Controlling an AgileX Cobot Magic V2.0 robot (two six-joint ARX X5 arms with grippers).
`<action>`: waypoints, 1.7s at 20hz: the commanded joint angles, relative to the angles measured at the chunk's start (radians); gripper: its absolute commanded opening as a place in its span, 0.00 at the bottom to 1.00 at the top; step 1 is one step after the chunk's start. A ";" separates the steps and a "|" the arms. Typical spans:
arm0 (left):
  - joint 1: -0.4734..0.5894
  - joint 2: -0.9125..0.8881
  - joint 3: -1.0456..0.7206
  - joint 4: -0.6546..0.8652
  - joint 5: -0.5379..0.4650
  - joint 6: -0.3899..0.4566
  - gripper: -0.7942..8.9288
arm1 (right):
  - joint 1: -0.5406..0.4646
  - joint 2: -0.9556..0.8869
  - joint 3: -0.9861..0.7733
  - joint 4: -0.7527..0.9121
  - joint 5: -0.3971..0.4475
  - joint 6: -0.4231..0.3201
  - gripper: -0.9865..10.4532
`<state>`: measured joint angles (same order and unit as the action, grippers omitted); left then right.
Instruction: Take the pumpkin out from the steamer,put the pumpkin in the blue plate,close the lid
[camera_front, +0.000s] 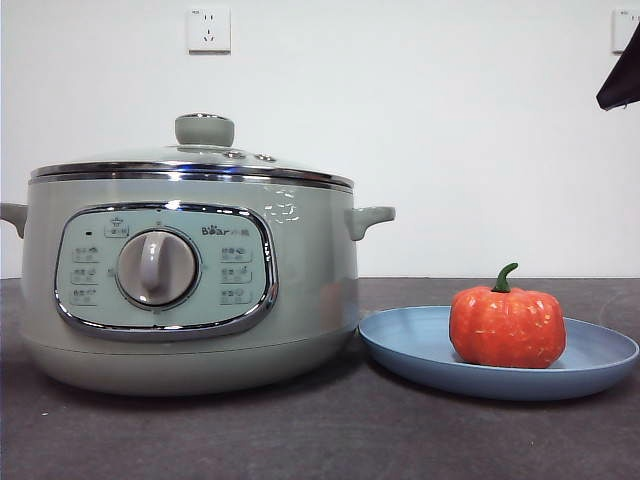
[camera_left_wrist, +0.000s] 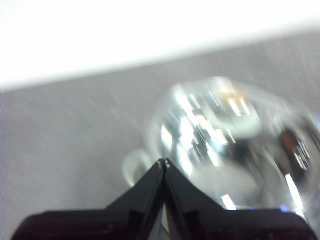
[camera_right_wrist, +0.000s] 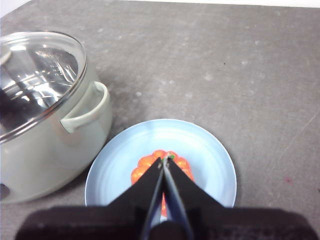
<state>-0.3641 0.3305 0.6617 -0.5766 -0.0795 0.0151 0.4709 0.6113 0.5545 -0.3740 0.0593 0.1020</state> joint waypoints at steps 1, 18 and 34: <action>0.182 -0.116 -0.091 0.084 0.061 0.024 0.08 | 0.001 -0.001 -0.002 -0.010 0.000 0.013 0.09; 0.392 -0.333 -0.646 0.364 0.087 -0.063 0.08 | 0.001 -0.001 -0.002 -0.024 0.000 0.013 0.09; 0.392 -0.325 -0.646 0.359 0.084 -0.064 0.08 | 0.001 -0.001 -0.002 -0.051 0.000 0.012 0.09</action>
<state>0.0242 0.0063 0.0269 -0.2081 0.0040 -0.0387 0.4709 0.6117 0.5545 -0.4278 0.0597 0.1024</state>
